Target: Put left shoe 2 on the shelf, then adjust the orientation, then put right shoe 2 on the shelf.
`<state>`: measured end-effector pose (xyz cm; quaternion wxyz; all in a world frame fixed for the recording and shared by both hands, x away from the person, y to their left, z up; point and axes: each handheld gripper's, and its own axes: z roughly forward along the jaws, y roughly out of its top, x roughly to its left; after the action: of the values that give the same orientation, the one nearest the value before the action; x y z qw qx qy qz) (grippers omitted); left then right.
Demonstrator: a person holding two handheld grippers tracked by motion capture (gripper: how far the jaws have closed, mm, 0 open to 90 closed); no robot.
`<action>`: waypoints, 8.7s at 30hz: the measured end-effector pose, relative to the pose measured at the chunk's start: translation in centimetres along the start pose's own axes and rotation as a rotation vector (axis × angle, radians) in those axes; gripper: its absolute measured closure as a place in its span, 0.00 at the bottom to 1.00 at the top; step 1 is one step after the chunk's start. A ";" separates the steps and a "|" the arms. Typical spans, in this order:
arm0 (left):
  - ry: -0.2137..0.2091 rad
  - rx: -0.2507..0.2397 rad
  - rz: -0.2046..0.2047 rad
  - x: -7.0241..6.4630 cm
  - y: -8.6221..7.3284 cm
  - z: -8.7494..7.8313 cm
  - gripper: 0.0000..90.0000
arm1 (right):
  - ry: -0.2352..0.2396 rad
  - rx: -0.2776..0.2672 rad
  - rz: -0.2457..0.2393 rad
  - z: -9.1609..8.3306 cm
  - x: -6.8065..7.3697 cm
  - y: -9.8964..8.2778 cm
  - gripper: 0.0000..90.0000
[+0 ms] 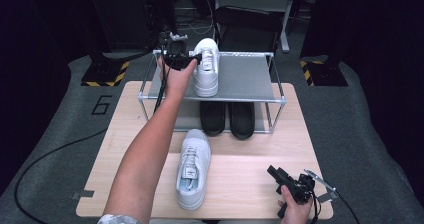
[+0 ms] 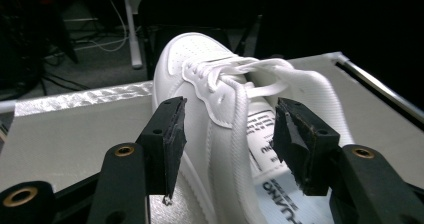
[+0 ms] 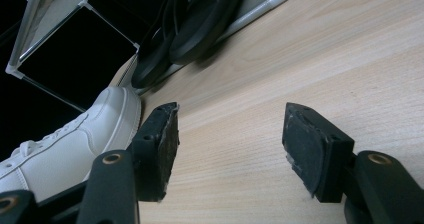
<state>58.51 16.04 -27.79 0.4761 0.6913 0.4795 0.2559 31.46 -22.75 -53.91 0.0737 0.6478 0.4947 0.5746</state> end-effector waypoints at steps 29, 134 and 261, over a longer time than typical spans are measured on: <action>-0.182 -0.125 0.042 2.5 -7.8 -13.5 0.38 | -0.028 0.059 -0.236 1.3 4.7 -1.1 0.42; -0.041 -0.074 -0.112 8.2 -25.9 -17.1 0.48 | 0.225 0.324 -0.502 9.2 15.4 -2.4 0.55; -0.043 -0.062 -0.126 8.1 -27.6 -16.7 0.49 | 0.256 -0.177 -0.572 -0.6 20.9 2.4 0.90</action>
<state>36.70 32.64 -46.66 0.5227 0.6499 0.5037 0.2251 29.13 -9.07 -38.06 0.2252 0.3962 0.6098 0.6484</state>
